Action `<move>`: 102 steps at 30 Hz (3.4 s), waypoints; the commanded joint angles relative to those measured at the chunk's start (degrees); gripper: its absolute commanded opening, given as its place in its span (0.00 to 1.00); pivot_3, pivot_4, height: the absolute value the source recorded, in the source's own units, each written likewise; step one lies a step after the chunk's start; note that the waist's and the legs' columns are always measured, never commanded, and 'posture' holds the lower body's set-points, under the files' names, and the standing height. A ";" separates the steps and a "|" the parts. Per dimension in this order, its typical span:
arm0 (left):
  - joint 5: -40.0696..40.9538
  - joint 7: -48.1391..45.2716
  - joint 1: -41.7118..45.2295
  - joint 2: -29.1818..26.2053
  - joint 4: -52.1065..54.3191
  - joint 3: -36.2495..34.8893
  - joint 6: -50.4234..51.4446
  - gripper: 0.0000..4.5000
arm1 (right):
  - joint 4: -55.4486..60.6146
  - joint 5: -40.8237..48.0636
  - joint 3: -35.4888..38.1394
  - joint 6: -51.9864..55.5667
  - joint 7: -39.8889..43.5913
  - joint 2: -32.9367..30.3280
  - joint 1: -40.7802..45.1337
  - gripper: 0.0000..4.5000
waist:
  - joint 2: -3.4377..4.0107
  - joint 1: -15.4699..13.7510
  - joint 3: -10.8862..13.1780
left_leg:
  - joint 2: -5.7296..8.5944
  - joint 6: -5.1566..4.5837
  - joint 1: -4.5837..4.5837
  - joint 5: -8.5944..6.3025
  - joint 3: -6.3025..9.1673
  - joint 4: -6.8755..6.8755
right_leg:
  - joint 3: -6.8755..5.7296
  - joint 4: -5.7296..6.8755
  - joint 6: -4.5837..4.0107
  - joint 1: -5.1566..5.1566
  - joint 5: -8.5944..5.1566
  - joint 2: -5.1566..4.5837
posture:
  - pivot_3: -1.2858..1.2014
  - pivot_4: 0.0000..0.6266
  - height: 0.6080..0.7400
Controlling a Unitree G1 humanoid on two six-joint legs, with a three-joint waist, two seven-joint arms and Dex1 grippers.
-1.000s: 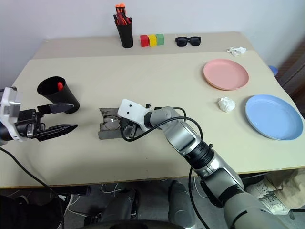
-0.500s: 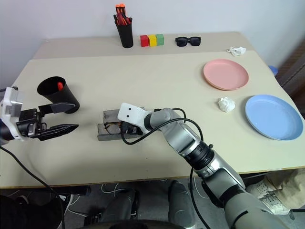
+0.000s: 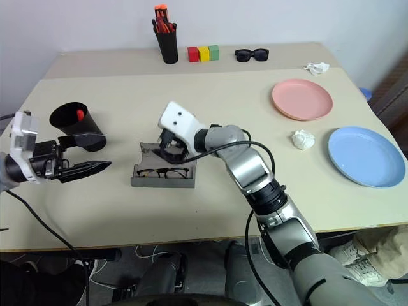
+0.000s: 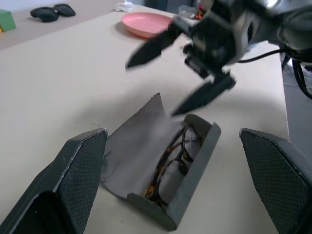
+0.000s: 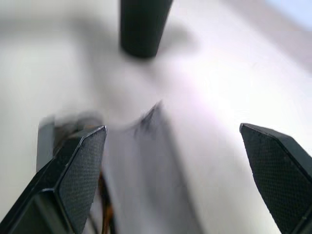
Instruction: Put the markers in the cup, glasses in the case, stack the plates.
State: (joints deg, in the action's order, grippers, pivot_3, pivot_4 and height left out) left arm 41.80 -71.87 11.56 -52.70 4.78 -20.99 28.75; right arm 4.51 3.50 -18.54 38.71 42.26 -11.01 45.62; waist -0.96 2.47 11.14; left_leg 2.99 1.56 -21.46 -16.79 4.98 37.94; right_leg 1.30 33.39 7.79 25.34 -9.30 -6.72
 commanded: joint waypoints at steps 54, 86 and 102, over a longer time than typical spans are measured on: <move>-27.27 -9.26 35.00 15.93 -31.99 30.03 8.28 0.02 | 28.91 25.22 13.17 -1.26 -2.21 -17.15 -21.86 1.00 | -0.04 -0.19 -0.01 | 0.02 -0.04 -0.01 -0.01 0.00 0.10 | -0.01 -0.06 0.05 -0.15 0.00 0.00 | 0.52 0.24 1.00; -6.59 -8.43 34.09 19.91 -17.83 16.64 10.23 0.99 | 5.10 9.32 29.52 -7.84 -13.84 -29.43 -21.41 1.00 | -0.06 -1.90 0.00 | 0.06 -0.05 -0.05 -0.01 -0.04 0.15 | -0.01 -0.12 0.04 -0.19 0.01 -0.04 | 0.52 0.24 1.00; -9.49 -8.02 33.60 23.56 -17.83 18.23 -3.86 0.99 | -9.15 7.14 42.26 3.96 -19.25 -34.83 -33.81 1.00 | -0.02 -1.51 -0.02 | 0.02 -0.07 0.13 -0.02 -0.15 0.17 | 0.07 -0.17 0.03 -0.37 0.00 -0.02 | 0.52 0.24 1.00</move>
State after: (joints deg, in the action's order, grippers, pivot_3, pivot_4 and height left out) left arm 32.45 -79.82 44.72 -28.75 -13.69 -2.25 25.84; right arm -3.31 9.95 21.43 41.77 23.70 -45.90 11.13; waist -0.98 0.97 11.12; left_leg 3.01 1.49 -21.33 -16.80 4.83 38.13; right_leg 1.36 33.20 7.82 24.94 -9.30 -6.74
